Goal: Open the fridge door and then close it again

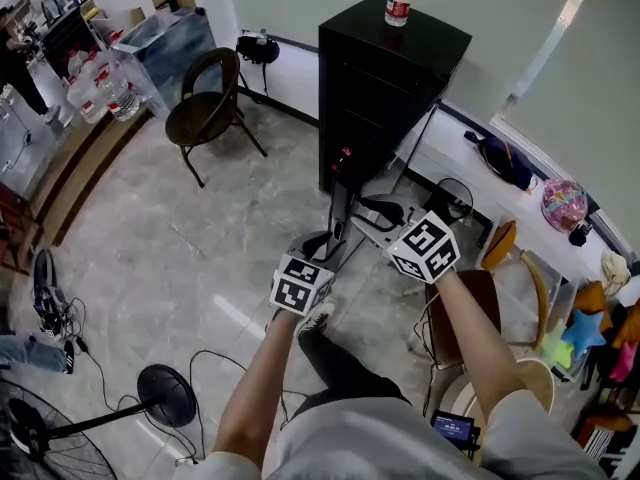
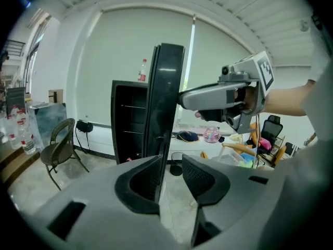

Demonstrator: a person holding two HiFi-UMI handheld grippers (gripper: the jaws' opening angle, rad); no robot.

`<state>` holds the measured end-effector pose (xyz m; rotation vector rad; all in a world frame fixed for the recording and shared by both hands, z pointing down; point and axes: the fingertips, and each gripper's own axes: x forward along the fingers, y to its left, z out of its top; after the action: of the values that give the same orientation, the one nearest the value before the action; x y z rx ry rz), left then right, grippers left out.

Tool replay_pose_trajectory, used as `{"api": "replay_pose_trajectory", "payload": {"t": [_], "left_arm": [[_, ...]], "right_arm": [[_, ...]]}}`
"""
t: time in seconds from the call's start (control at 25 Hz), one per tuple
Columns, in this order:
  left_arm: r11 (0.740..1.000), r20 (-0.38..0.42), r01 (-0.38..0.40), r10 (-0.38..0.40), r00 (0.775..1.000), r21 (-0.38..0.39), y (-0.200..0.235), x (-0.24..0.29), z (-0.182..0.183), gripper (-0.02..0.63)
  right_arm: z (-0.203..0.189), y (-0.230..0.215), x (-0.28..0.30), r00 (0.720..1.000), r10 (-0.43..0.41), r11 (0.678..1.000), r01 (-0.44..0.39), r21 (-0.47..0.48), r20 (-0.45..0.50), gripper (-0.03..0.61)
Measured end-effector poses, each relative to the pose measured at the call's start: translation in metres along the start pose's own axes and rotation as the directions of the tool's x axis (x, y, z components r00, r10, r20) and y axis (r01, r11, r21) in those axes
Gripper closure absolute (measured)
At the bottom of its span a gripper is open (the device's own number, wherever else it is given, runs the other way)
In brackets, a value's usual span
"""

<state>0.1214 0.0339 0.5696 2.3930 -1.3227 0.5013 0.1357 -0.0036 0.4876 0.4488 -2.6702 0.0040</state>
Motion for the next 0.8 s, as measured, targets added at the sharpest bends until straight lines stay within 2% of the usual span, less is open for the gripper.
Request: {"api": "replay_pose_trajectory", "payload": {"t": [0.16, 0.28, 0.36, 0.44, 0.52, 0.68, 0.8], "left_arm": [[0.999, -0.021, 0.0, -0.001, 1.0, -0.038, 0.02, 0.02, -0.003, 0.486], [0.997, -0.007, -0.048, 0.047, 0.999, -0.061, 0.046, 0.029, -0.001, 0.488], [0.995, -0.003, -0.08, 0.08, 0.997, -0.059, 0.065, 0.029, -0.001, 0.512], [0.994, -0.002, -0.092, 0.092, 0.996, -0.056, 0.083, 0.028, 0.001, 0.522], [0.994, 0.001, -0.102, 0.102, 0.995, -0.051, 0.098, 0.03, 0.004, 0.522], [0.988, -0.009, -0.144, 0.144, 0.99, -0.06, 0.134, 0.037, 0.007, 0.522], [0.986, -0.009, -0.15, 0.15, 0.989, -0.067, 0.159, 0.045, 0.013, 0.522]], "right_arm": [[0.008, -0.006, 0.02, 1.0, 0.022, 1.0, -0.022, -0.02, 0.013, 0.47], [0.017, -0.015, 0.037, 0.999, 0.024, 1.0, -0.024, -0.011, 0.04, 0.485], [0.021, -0.018, 0.047, 0.999, 0.019, 1.0, -0.019, -0.016, 0.04, 0.435], [0.027, -0.027, 0.05, 0.999, -0.001, 0.999, 0.003, -0.048, 0.038, 0.431], [0.035, -0.042, 0.046, 0.999, -0.047, 0.99, 0.05, -0.129, 0.026, 0.43], [0.051, -0.086, 0.039, 0.983, -0.181, 0.92, 0.162, -0.356, -0.021, 0.405], [0.067, -0.118, 0.039, 0.966, -0.256, 0.866, 0.213, -0.453, -0.035, 0.396]]}}
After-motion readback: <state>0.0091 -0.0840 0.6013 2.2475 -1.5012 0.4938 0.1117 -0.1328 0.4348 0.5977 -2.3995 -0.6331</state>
